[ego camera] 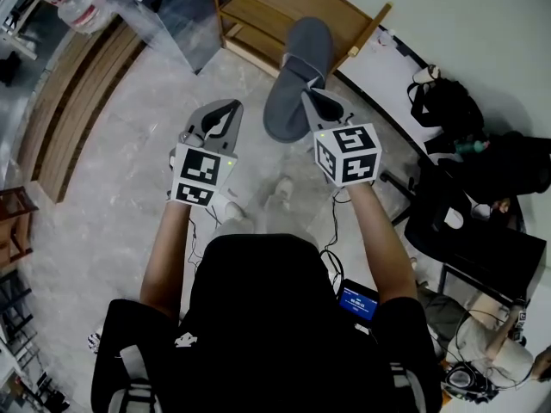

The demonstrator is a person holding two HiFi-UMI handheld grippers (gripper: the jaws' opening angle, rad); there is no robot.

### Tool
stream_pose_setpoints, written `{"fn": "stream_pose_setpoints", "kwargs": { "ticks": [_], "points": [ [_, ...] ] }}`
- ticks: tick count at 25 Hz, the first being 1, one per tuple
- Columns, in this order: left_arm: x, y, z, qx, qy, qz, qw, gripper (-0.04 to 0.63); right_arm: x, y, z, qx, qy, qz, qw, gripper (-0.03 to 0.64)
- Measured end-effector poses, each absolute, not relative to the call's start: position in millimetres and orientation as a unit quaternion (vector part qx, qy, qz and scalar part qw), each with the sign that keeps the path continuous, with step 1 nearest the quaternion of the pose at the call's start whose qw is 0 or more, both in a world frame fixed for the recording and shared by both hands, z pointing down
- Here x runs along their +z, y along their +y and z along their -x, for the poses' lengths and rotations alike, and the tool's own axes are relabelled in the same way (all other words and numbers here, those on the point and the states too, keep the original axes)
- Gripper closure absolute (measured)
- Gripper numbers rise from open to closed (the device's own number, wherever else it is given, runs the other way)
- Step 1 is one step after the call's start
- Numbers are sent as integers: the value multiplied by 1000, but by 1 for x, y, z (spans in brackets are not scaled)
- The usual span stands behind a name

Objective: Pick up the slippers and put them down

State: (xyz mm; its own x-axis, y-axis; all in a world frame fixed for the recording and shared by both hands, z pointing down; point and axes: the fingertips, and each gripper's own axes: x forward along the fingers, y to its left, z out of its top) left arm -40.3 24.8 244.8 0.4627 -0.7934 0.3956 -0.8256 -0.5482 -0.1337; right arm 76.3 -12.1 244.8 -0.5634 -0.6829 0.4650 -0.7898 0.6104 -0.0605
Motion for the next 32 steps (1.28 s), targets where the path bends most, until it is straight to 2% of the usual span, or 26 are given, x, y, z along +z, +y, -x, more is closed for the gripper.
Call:
{"fn": "stream_pose_setpoints", "kwargs": {
  "ticks": [14, 32],
  "points": [
    [305, 6, 63, 212, -473, -852, 70, 589, 308, -22, -40, 153, -872, -411, 217, 612],
    [453, -27, 57, 201, -477, -849, 106, 589, 451, -52, -46, 174, -865, -410, 231, 612]
  ]
}}
